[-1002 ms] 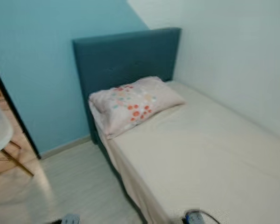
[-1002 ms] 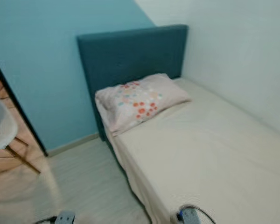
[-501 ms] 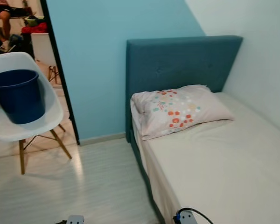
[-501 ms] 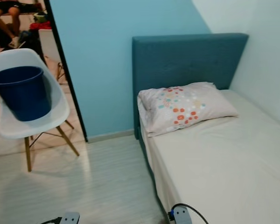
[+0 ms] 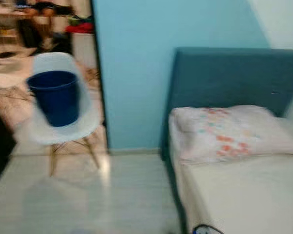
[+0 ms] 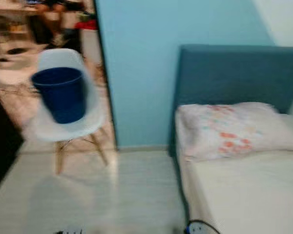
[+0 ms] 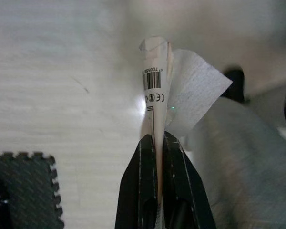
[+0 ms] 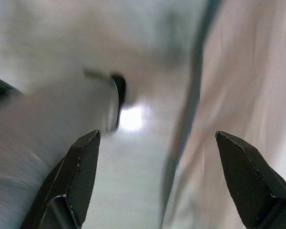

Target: Clean up the room

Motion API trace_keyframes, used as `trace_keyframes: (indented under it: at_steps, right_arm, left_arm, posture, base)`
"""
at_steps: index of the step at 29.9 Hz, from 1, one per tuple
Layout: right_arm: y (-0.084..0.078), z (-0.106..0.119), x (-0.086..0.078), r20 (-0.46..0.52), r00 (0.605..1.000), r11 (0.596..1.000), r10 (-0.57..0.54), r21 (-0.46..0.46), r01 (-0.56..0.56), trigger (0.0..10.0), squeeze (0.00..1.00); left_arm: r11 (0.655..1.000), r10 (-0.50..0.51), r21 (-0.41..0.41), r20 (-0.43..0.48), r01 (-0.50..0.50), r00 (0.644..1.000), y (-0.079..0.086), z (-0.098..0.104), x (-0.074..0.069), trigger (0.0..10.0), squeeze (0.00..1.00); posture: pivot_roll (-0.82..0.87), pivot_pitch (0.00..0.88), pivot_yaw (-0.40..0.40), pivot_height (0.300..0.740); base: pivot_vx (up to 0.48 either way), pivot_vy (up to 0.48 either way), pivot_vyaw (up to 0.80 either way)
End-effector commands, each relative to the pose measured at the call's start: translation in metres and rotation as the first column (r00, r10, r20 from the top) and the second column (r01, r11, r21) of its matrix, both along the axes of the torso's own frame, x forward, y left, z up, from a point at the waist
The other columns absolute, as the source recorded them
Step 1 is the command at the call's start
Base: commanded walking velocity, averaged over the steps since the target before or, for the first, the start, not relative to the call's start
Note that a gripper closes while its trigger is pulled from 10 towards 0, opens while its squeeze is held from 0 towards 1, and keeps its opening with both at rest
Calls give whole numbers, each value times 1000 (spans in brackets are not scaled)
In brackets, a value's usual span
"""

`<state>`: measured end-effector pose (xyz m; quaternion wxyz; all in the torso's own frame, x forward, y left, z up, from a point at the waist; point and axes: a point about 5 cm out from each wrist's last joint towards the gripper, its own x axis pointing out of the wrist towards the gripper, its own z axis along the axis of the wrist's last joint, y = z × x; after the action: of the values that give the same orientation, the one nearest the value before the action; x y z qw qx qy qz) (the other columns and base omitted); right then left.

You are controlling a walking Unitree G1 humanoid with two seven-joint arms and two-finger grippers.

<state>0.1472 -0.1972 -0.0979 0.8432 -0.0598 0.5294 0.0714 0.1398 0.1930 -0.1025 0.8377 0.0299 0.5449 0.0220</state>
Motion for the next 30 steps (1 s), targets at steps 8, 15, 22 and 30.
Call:
trace_keyframes:
  at_steps: [8, 15, 22, 30]
  right_arm:
    - [13, -1, 3, 6, 1000, 1000, 11, 24, -12, 10000, 0]
    - [18, -1, 4, 7, 1000, 999, -3, 36, 3, 10000, 0]
    - [18, -1, 3, 3, 1000, 999, -3, 39, 3, 10000, 0]
    - [27, -1, 5, 12, 1000, 998, -2, 60, 1, 10000, 0]
  left_arm:
    - [1000, 4, -2, -46, -4, 999, -3, -4, -12, 10000, 0]
    - [997, 71, -10, -25, -71, 997, 2, -3, -9, 10000, 0]
    - [995, 100, -6, 17, -100, 995, 18, 3, 2, 10000, 0]
    - [996, 94, -4, 73, -94, 993, 28, 11, 17, 10000, 0]
  posture:
    - [-10, 0, -62, 735]
    - [-13, 0, -57, 735]
    - [-6, 0, -57, 735]
    - [-20, 0, -43, 735]
  base:
    - [368, 0, 715]
    - [369, 0, 101]
    - [369, 0, 0]
    - [369, 0, 573]
